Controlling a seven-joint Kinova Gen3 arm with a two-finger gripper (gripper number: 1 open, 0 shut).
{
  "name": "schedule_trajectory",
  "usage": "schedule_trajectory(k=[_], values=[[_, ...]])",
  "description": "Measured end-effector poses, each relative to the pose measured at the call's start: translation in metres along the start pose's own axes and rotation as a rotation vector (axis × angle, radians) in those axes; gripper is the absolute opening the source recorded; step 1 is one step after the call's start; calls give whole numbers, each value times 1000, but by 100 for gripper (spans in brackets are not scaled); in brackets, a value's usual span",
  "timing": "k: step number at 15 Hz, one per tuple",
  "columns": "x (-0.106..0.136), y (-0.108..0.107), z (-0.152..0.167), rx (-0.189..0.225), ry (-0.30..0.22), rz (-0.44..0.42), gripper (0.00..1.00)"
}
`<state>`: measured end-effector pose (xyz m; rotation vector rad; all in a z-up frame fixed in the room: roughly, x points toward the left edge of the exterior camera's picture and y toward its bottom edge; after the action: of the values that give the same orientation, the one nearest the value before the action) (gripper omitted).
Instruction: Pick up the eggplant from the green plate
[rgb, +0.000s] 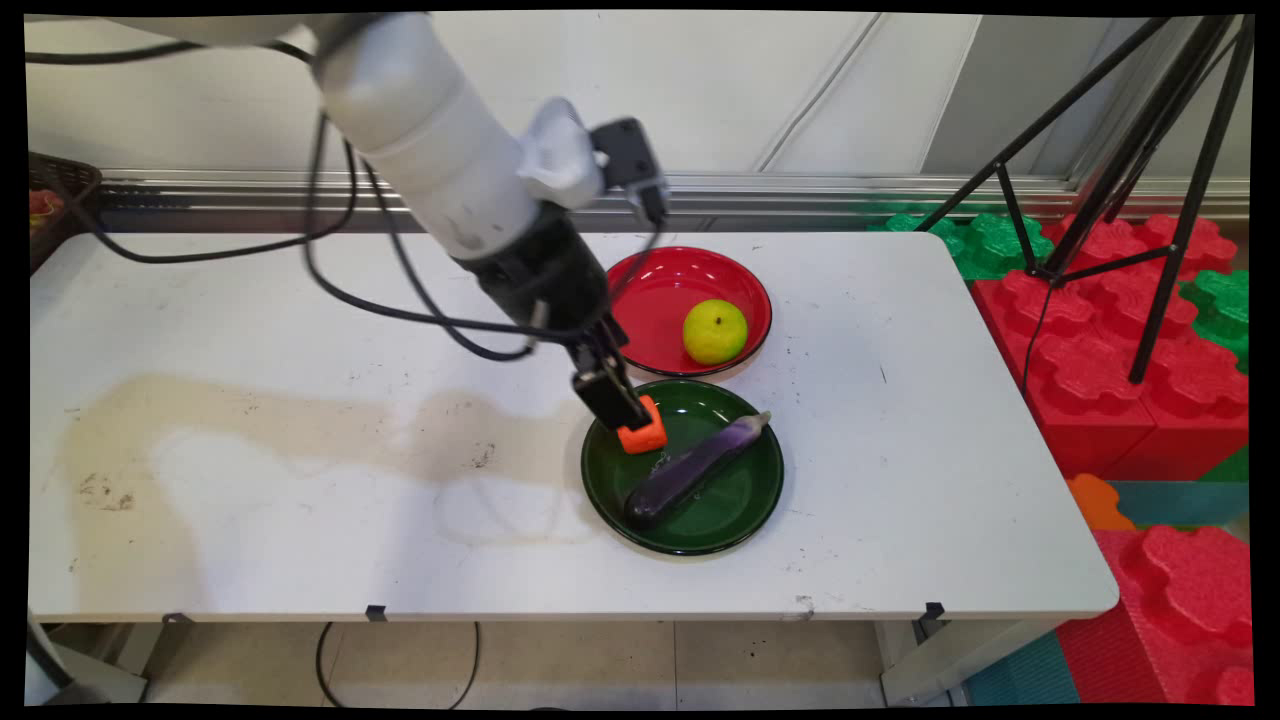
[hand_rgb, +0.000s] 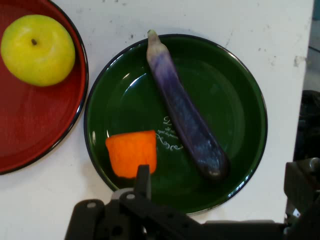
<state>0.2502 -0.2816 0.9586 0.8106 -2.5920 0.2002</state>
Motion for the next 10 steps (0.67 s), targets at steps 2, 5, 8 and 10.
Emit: schedule_trajectory(k=[2,5,8,10], values=[[12,7,15,14,-22,-22,100],[27,17,40,39,-60,-52,100],[39,28,66,56,-93,-69,100],[44,32,84,70,-114,-85,100]])
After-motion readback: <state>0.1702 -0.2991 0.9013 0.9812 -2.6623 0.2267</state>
